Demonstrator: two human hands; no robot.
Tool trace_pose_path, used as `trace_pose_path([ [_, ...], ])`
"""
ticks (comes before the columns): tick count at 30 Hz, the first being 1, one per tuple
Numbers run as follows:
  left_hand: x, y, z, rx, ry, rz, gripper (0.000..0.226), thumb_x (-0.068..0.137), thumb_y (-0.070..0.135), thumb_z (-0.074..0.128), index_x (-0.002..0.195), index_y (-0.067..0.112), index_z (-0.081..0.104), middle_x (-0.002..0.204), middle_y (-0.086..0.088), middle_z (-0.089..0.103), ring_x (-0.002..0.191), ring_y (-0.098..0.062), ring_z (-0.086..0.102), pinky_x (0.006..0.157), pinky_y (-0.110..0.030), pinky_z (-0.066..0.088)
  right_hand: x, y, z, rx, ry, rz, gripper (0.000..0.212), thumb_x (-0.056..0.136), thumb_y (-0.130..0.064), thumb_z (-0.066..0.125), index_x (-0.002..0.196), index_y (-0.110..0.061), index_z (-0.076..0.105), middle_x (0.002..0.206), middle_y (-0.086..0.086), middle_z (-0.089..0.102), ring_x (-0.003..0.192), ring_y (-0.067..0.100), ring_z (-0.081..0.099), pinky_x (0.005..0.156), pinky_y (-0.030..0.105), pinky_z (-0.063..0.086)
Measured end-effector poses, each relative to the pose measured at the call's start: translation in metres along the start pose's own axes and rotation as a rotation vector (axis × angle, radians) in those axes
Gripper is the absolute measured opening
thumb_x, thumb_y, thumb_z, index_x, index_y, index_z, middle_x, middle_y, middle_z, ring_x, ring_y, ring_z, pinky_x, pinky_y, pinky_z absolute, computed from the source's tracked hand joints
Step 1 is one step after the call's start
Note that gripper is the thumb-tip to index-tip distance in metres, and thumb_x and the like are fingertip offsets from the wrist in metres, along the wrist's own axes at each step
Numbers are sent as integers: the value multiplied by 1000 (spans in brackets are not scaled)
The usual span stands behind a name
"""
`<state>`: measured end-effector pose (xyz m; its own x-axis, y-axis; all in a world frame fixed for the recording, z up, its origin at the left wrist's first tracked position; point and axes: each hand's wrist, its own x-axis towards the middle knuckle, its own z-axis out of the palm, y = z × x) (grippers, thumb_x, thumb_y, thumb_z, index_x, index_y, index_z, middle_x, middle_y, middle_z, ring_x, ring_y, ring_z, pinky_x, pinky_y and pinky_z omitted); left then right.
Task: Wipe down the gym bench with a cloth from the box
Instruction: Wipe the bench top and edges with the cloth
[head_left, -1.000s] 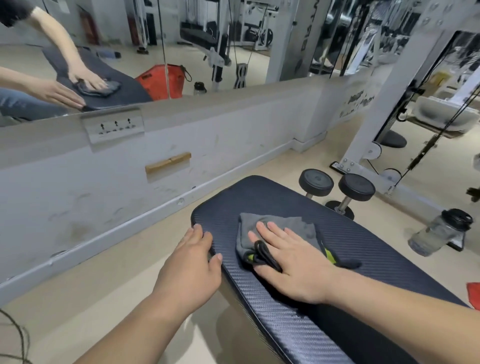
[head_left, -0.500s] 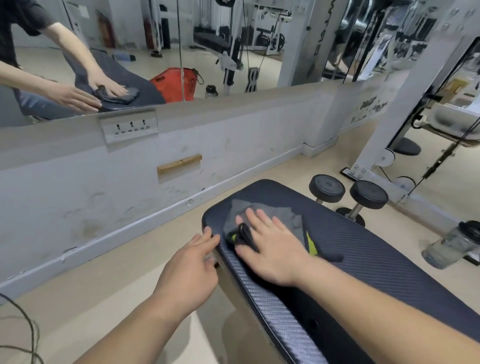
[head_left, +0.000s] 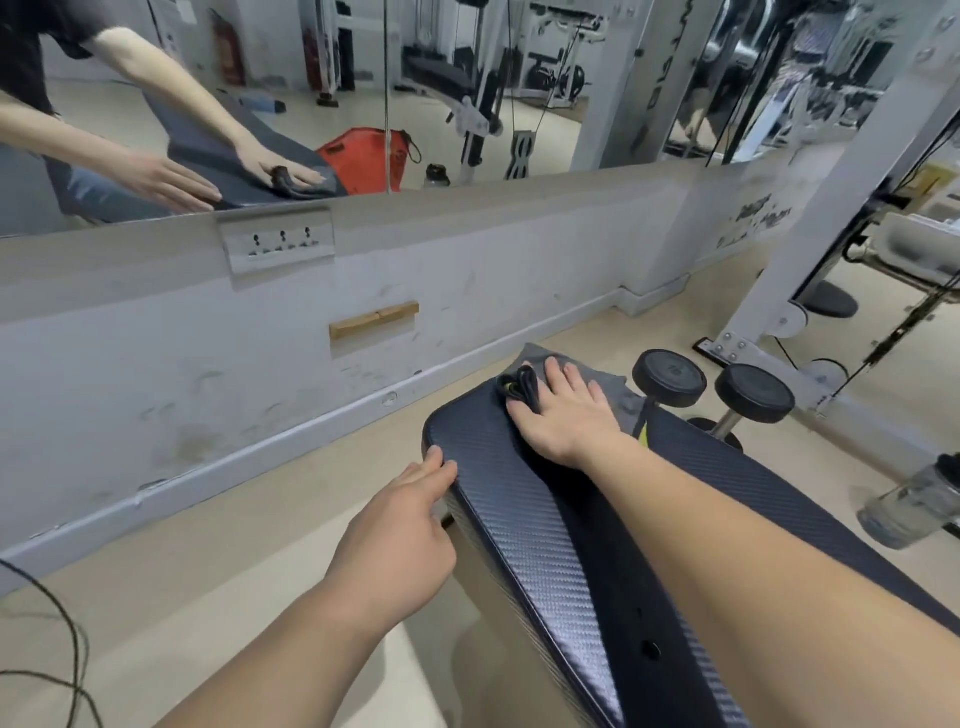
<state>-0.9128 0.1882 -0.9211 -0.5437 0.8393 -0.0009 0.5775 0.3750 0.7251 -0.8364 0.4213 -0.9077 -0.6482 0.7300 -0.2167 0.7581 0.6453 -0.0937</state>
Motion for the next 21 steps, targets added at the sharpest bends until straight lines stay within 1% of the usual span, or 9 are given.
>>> trace_pose_path([
  [2, 0, 1, 0, 6, 4, 10, 71, 88, -2, 40, 153, 28, 41, 165, 15, 24, 151, 0, 20, 115, -10, 12, -23, -9, 2, -2, -1, -84, 72, 104, -60, 22, 167, -32, 3, 177, 3, -6, 162, 22, -8, 130, 45, -3],
  [4, 1, 2, 0, 9, 17, 6, 71, 87, -3, 40, 151, 26, 44, 164, 13, 27, 151, 0, 22, 115, -10, 13, -63, -14, 8, -30, 10, -223, 72, 104, -60, 23, 167, -31, 4, 177, 3, -5, 162, 22, -8, 130, 42, -4],
  [7, 4, 3, 0, -2, 24, 2, 72, 83, -5, 41, 148, 25, 49, 163, 10, 31, 150, -2, 28, 121, -19, 21, -128, -11, 18, -71, -2, -419, 77, 96, -66, 15, 166, -37, 1, 175, -4, -9, 161, 16, -13, 130, 36, -8],
  [10, 3, 6, 0, 3, 16, -12, 74, 82, -5, 41, 149, 24, 47, 164, 9, 29, 149, -4, 30, 122, -25, 26, -125, 10, 10, -67, -86, -494, 68, 106, -57, 30, 164, -42, 0, 169, -14, -17, 156, 5, -20, 127, 29, -13],
  [12, 3, 6, 0, 28, 5, -17, 73, 84, -4, 42, 151, 24, 45, 165, 10, 27, 150, -5, 28, 122, -26, 24, -93, 17, 4, -83, -60, -471, 67, 107, -55, 34, 165, -40, 4, 171, -12, -12, 158, 7, -14, 126, 28, -10],
  [14, 3, 9, -1, 45, -8, -24, 71, 85, -2, 41, 151, 23, 43, 166, 9, 26, 151, -6, 26, 122, -25, 22, -63, 16, 3, -42, 2, -283, 68, 106, -57, 30, 167, -36, 8, 176, -4, -4, 162, 16, -5, 129, 35, -3],
  [16, 2, 18, -2, 57, -10, -31, 68, 86, -1, 41, 150, 21, 44, 166, 5, 27, 152, -8, 24, 120, -24, 21, -49, 9, 8, 2, 40, -108, 69, 105, -59, 25, 167, -34, 10, 177, 0, 0, 163, 19, -2, 131, 41, -1],
  [18, 1, 28, -3, 79, -12, -35, 62, 88, 0, 41, 147, 16, 47, 165, -3, 31, 152, -13, 25, 119, -24, 22, -58, -1, 11, 34, 23, -103, 69, 105, -58, 25, 167, -33, 10, 177, 0, -1, 163, 20, -3, 131, 43, -2],
  [21, 1, 41, -1, 99, -18, -34, 51, 87, 1, 44, 136, 7, 55, 156, -13, 43, 148, -22, 33, 116, -29, 27, -110, 2, 11, 45, -7, -232, 68, 106, -56, 29, 167, -34, 9, 177, -2, -2, 162, 17, -6, 130, 38, -5],
])
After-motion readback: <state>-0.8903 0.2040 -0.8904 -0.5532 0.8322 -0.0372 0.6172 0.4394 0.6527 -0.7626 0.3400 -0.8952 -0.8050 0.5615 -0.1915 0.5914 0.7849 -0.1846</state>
